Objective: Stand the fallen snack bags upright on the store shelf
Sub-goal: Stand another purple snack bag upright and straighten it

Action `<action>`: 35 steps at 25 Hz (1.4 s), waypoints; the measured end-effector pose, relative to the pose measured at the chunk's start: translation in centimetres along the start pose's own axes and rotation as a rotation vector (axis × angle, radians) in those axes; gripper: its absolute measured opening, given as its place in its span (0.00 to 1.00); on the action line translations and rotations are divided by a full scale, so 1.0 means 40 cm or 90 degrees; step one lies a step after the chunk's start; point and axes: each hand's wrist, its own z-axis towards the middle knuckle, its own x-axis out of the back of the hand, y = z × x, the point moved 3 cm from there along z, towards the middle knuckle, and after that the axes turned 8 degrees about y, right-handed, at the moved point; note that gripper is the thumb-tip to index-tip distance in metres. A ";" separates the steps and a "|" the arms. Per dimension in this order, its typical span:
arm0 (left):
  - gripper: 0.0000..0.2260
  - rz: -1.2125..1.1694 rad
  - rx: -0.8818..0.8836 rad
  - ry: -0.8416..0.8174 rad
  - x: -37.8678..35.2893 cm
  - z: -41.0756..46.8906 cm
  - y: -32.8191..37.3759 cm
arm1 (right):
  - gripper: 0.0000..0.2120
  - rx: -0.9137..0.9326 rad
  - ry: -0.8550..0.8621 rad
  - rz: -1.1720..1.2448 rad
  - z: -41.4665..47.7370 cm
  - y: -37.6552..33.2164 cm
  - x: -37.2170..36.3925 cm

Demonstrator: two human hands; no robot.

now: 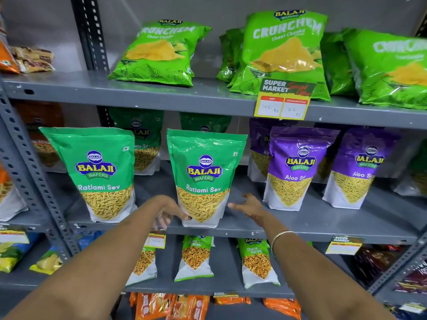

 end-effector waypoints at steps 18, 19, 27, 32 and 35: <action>0.18 -0.570 -0.307 0.215 -0.324 0.092 0.705 | 0.22 0.107 -0.132 0.190 0.290 0.213 0.516; 0.19 -0.589 -0.302 0.224 -0.322 0.087 0.699 | 0.25 0.128 -0.150 0.225 0.289 0.210 0.512; 0.26 -0.537 -0.264 0.252 -0.360 -0.020 0.627 | 0.38 0.141 -0.141 0.194 0.171 0.226 0.517; 0.37 -0.481 -0.261 0.242 -0.377 0.017 0.587 | 0.34 0.132 -0.108 0.167 0.114 0.238 0.519; 0.36 -0.480 -0.269 0.230 -0.379 -0.011 0.583 | 0.32 0.139 -0.109 0.165 0.090 0.238 0.518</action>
